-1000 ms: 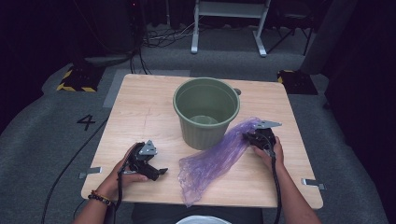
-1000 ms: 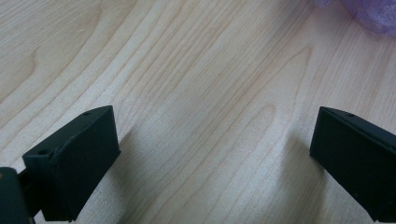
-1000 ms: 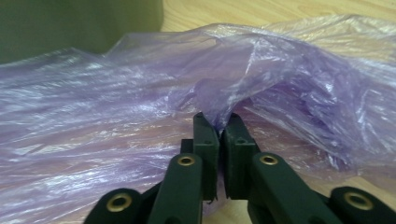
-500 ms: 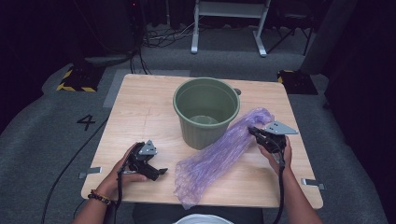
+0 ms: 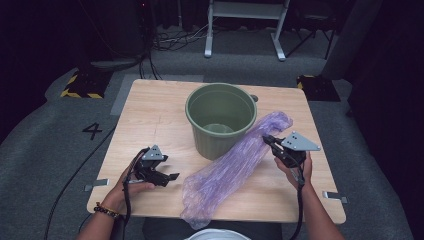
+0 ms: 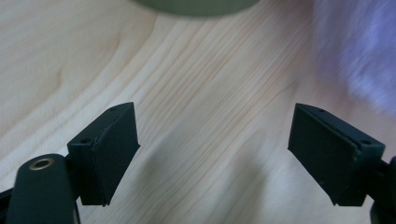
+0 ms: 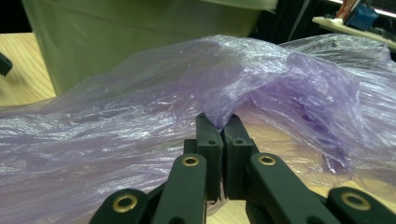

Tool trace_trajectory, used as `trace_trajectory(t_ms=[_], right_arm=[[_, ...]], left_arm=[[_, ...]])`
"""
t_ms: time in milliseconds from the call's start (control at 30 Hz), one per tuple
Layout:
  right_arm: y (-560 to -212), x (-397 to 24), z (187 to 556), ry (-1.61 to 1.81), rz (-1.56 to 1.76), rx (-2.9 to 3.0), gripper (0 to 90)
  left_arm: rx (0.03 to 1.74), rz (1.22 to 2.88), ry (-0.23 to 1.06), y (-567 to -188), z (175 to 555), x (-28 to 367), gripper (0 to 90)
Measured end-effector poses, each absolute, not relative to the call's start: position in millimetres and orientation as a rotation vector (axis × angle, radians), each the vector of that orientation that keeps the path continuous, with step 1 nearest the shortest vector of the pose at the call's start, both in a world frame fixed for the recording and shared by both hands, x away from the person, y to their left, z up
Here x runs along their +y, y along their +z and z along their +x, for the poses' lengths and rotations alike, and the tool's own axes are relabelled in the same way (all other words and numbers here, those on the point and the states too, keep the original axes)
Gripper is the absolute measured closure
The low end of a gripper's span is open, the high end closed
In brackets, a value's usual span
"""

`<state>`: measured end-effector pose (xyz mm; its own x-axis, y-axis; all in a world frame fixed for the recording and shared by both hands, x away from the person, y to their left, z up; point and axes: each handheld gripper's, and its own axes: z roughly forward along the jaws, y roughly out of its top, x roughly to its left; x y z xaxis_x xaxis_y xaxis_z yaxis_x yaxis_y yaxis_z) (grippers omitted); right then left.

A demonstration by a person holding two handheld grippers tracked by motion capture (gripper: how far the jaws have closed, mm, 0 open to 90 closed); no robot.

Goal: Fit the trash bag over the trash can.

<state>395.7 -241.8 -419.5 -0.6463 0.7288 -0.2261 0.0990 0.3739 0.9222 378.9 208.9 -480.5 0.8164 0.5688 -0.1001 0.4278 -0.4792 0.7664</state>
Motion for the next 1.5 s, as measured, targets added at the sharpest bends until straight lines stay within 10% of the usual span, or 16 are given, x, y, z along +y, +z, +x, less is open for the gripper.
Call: trace_trajectory(t_ms=[500,1000,1367,1500], right_arm=[[-402.2,-217.7,376.2,1.285,0.581,1.942,88.4],[-380.4,-193.0,354.9,1.398,0.39,1.87,88.5],[-349.1,-180.0,340.9,1.479,0.185,1.811,88.1],[-343.0,-177.6,348.1,1.5,0.177,1.801,88.0]], left_arm=[[0.481,2.045,0.168,-408.4,343.1,137.0,15.5],[0.518,2.245,0.214,-433.3,347.4,61.5,15.8],[0.492,2.172,0.321,-427.6,346.7,81.7,79.7],[0.506,2.098,0.399,-415.7,337.8,98.4,86.1]])
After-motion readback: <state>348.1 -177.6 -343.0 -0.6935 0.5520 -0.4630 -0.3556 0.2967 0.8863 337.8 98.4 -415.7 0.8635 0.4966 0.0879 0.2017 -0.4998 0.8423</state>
